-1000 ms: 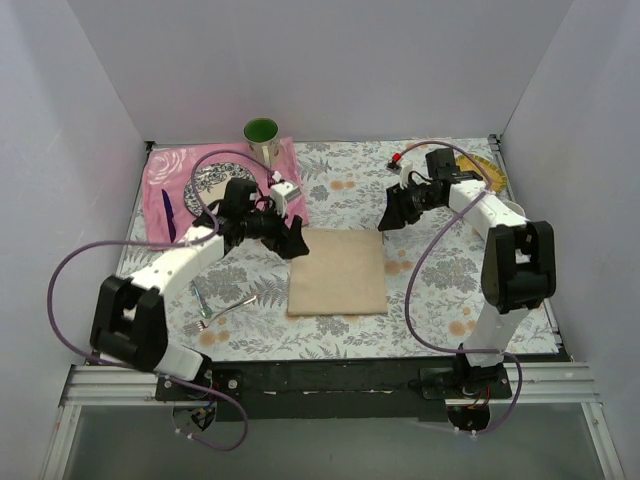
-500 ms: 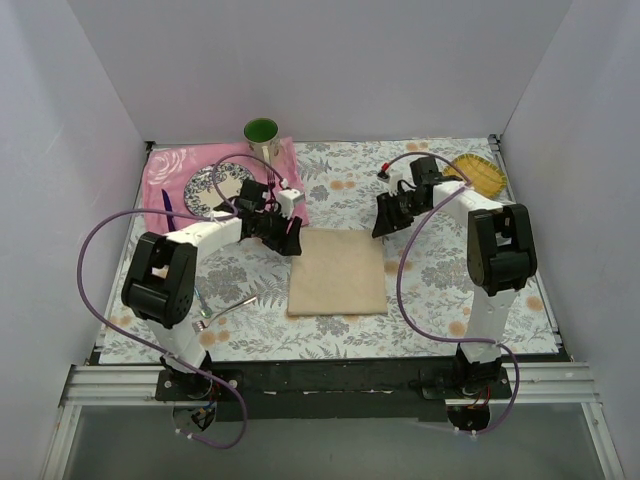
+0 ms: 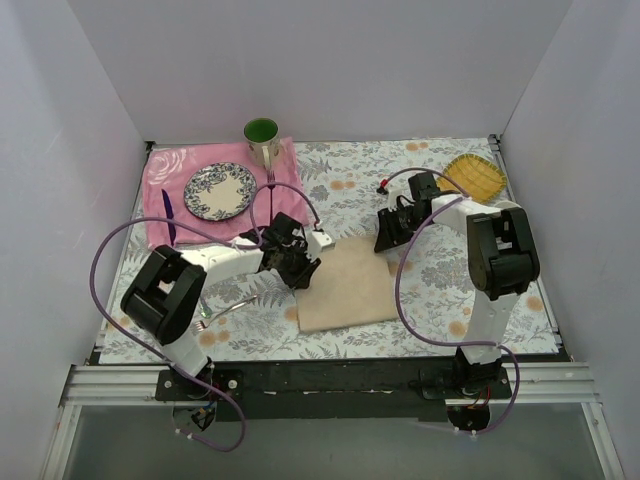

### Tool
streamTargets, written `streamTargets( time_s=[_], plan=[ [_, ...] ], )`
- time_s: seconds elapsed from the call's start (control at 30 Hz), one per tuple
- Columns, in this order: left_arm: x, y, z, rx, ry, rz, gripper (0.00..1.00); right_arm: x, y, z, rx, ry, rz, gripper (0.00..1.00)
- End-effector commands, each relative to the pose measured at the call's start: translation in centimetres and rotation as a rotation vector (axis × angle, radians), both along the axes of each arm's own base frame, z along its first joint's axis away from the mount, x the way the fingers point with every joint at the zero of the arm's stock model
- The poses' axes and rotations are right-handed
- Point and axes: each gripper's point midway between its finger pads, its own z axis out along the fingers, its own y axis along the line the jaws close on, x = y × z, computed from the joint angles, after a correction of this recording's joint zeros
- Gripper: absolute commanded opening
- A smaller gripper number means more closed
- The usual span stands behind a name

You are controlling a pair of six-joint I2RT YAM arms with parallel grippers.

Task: Fold the napkin into a case and place the utensils inside
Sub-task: Pick up the lower triangle-folded napkin from the center of the board.

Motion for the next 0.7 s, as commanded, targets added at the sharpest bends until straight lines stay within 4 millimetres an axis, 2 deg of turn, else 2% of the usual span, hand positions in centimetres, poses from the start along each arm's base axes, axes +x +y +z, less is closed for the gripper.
streamTargets(
  time_s=[0.0,0.07,0.13,0.17,0.2,0.27,0.3,0.33,0.37,0.43,0.5,0.57,0.6,0.67],
  plan=[
    [-4.4,1.6,-0.4,0.062,0.088,-0.017,0.21,-4.6,0.0,0.4,0.003,0.058,0.068,0.36],
    [-4.2,1.7,0.4,0.055,0.095,0.007,0.23,-5.7,0.1,1.6,0.034,0.048,0.091,0.38],
    [-3.2,1.4,2.7,-0.052,0.14,0.044,0.28,-5.9,0.1,3.1,0.06,0.019,0.105,0.42],
    [-2.1,1.2,4.4,-0.099,0.138,0.061,0.36,-5.6,0.1,3.6,0.063,-0.01,0.125,0.44],
    [-1.0,1.4,6.0,-0.167,0.148,0.074,0.41,-4.6,0.2,4.7,0.067,-0.056,0.134,0.48],
    [1.2,1.7,7.9,-0.2,0.093,0.078,0.49,-3.3,0.0,5.3,0.044,-0.122,0.167,0.53],
    [2.2,2.1,8.0,-0.206,0.083,0.092,0.51,-2.6,0.0,5.6,0.035,-0.15,0.177,0.59],
    [2.9,2.4,8.0,-0.199,0.059,0.075,0.53,-1.1,0.1,6.2,0.029,-0.191,0.19,0.61],
    [4.2,2.2,8.7,-0.203,0.027,0.072,0.53,-0.6,0.1,6.3,0.022,-0.202,0.203,0.63],
    [5.5,2.4,7.7,-0.18,0.02,0.06,0.54,1.1,0.5,6.4,0.017,-0.239,0.234,0.67],
    [7.0,2.1,7.8,-0.173,-0.017,0.032,0.56,1.9,0.6,6.1,0.012,-0.252,0.261,0.72],
    [7.6,1.9,6.5,-0.156,-0.006,0.004,0.56,2.6,0.7,5.3,0.004,-0.252,0.274,0.75],
    [8.3,1.5,6.7,-0.161,-0.02,-0.007,0.56,2.8,0.7,5.0,0.001,-0.25,0.281,0.81],
    [8.6,1.3,5.8,-0.155,-0.01,-0.032,0.56,2.9,0.8,4.3,-0.001,-0.242,0.301,0.85]
  ],
)
